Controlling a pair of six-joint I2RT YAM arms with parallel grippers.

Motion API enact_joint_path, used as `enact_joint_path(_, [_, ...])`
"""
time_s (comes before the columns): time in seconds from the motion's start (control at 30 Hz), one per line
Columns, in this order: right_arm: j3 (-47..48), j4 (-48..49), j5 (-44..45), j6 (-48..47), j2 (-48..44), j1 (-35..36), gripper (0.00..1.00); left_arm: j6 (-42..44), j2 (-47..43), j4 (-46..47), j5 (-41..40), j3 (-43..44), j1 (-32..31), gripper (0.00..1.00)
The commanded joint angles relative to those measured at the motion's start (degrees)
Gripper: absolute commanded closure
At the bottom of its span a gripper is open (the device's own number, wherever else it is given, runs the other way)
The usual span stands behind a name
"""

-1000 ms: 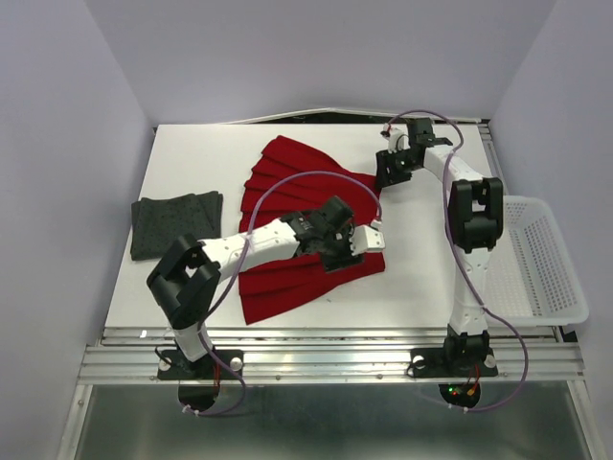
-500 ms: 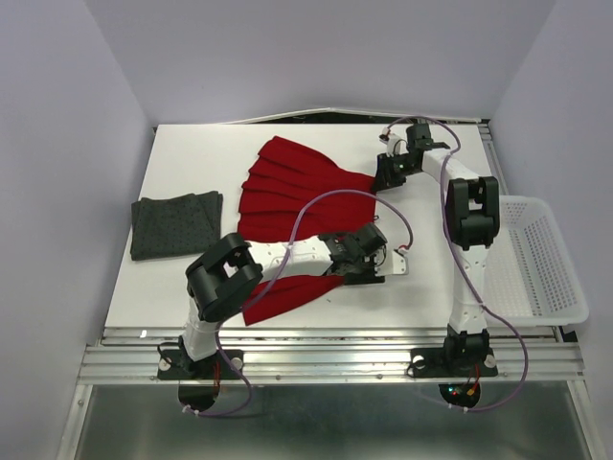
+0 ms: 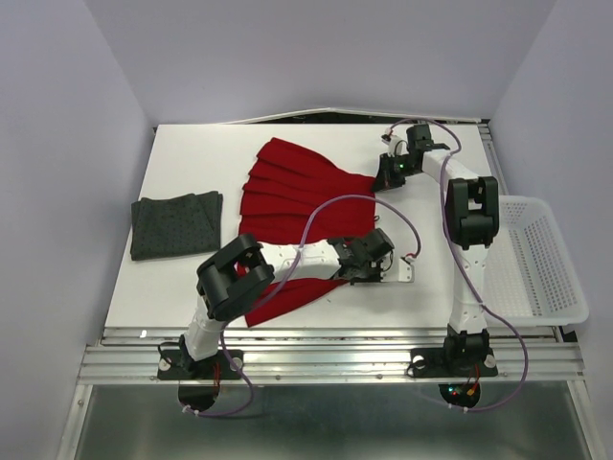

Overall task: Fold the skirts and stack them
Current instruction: Flatten the skirt out

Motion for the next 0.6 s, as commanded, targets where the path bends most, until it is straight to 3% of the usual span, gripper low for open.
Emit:
enact_joint_path(0.0, [0.0,4.0,1.3,4.3,0.6,-1.5,0.99,3.6,-4.0,-3.7,8.5,-3.9,-2.8,1.00])
enact_joint_path(0.07, [-1.1,4.7,0.7,4.6,-0.2,-1.5,0.99,3.9,-4.4,-5.1,10.0,-5.1,-4.1,0.96])
enact_joint_path(0.1, [-1.5,4.6,-0.3,4.7,-0.6,-1.5,0.99,3.4,-4.2,-5.5,10.0,-5.1,-4.6,0.78])
enact_joint_path(0.13, [-1.9,4.7,-0.7,4.6,-0.8,-1.5,0.99,2.9,-4.2,-6.0,10.3,-5.1,-4.7,0.69])
enact_joint_path(0.27, [-4.4,4.6,-2.6,4.6,-2.3,-1.5,0.99,0.0,-7.6,-5.4,11.2,-5.3,-4.7,0.50])
enact_joint_path(0.33, [-6.3,4.2,-3.3,4.3,-3.0,-1.5,0.99,-1.5,-11.4,-5.5,11.9,-4.9,-4.5,0.48])
enact_joint_path(0.4, [-7.1,3.4,-4.4,3.9,-3.8,-1.5,0.92,-2.6,-14.6,-6.5,13.4,-3.7,-4.4,0.46])
enact_joint_path(0.43, [-7.7,3.4,-4.8,4.0,-4.1,-1.5,0.90,-3.3,-15.3,-7.2,14.3,-3.3,-4.3,0.36])
enact_joint_path(0.5, [-8.0,3.5,-5.0,4.6,-4.6,-1.5,0.89,-4.9,-17.7,-7.3,14.3,-2.6,-4.2,0.36])
enact_joint_path(0.57, [-7.2,3.3,-5.3,4.7,-5.0,-1.5,0.67,-8.5,-19.0,-6.9,15.3,-2.3,-1.0,0.36])
